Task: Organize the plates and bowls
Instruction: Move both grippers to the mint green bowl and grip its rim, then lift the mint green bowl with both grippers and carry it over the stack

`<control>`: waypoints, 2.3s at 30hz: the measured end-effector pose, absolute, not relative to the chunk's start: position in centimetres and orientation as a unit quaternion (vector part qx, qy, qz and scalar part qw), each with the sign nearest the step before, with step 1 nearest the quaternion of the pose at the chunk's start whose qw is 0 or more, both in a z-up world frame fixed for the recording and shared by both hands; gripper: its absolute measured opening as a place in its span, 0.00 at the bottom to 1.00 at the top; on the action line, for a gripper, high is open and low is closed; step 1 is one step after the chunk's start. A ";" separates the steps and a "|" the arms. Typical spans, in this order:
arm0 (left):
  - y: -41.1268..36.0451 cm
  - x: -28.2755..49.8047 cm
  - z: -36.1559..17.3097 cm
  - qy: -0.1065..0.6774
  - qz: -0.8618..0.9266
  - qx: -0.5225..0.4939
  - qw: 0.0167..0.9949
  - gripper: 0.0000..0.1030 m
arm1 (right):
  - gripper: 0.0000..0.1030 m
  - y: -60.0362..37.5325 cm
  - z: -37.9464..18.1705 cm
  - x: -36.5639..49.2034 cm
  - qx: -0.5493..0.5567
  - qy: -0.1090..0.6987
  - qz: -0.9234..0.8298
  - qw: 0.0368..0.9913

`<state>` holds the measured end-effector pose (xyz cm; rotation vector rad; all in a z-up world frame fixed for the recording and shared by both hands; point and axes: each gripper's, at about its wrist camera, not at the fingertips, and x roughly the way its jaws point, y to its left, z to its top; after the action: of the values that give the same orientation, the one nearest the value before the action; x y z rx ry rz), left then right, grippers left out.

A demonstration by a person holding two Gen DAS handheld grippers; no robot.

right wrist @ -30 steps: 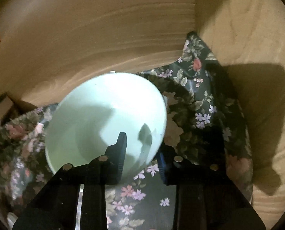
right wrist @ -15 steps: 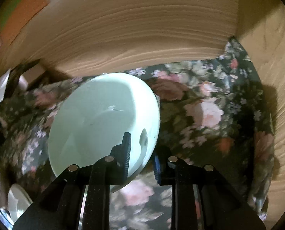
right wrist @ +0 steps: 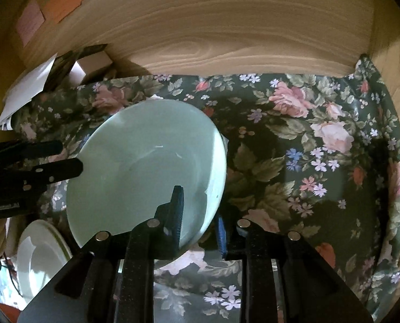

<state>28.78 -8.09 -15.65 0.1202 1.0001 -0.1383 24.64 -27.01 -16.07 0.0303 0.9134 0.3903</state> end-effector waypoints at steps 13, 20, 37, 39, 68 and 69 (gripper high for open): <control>-11.4 30.4 -17.8 0.518 -0.104 0.078 0.846 0.17 | 0.21 -26.4 -16.1 25.5 0.037 0.430 0.199 0.880; -11.1 29.9 -17.6 0.518 -0.102 0.071 0.846 0.17 | 0.20 -26.6 -15.8 25.2 0.052 0.427 0.201 0.880; -8.1 24.8 -12.9 0.452 -0.106 0.043 0.885 0.17 | 0.20 -24.3 -10.6 21.4 0.040 0.364 0.214 0.906; -7.6 24.0 -12.5 0.445 -0.106 0.040 0.888 0.17 | 0.20 -23.8 -10.1 20.8 0.037 0.357 0.216 0.908; 4.2 13.0 -10.6 0.380 -0.054 -0.026 0.923 0.17 | 0.20 -12.9 -8.9 14.3 -0.016 0.330 0.281 0.901; 4.6 12.6 -10.7 0.379 -0.052 -0.029 0.923 0.17 | 0.20 -12.5 -8.9 14.1 -0.017 0.331 0.283 0.900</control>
<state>12.64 4.59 -10.71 -0.0586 0.7788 -0.1060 14.07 -12.52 -8.92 -0.0354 0.6840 0.5858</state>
